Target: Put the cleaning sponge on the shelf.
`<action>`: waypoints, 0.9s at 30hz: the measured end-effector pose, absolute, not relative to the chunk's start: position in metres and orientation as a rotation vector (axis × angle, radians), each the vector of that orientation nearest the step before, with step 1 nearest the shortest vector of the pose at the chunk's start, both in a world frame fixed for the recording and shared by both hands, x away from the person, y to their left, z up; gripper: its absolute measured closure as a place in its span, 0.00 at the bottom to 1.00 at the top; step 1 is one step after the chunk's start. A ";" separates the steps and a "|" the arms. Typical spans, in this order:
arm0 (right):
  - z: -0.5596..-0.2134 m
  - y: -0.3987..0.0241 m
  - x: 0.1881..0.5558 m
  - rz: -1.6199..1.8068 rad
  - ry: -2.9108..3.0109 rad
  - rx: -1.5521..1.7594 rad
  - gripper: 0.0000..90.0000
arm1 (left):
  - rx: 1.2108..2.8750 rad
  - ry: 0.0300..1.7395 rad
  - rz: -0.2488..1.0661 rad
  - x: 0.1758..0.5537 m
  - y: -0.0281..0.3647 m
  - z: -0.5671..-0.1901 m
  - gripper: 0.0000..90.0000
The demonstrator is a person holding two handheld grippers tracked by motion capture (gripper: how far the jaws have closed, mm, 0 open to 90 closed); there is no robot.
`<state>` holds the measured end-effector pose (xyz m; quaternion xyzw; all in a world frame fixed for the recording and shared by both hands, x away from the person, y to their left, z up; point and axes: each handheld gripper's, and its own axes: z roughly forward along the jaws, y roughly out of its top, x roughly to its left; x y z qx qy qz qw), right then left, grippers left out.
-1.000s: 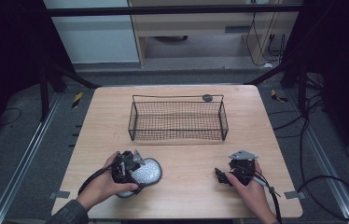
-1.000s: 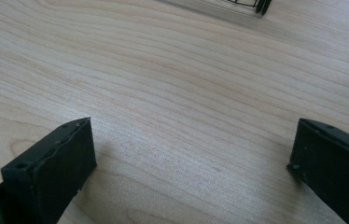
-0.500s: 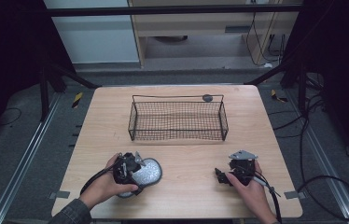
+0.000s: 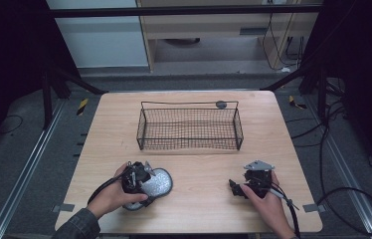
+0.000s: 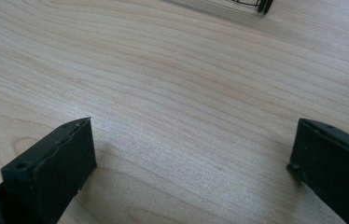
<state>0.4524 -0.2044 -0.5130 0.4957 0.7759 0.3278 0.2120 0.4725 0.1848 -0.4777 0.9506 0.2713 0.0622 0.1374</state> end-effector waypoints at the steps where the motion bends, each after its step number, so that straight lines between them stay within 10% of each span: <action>1: -0.513 -0.204 0.452 0.911 2.156 1.375 0.00 | 2.750 0.783 0.177 0.473 0.185 -0.479 0.01; 27: -0.513 -0.204 0.452 0.909 2.161 1.374 0.00 | 2.731 0.763 0.217 0.475 0.185 -0.467 0.08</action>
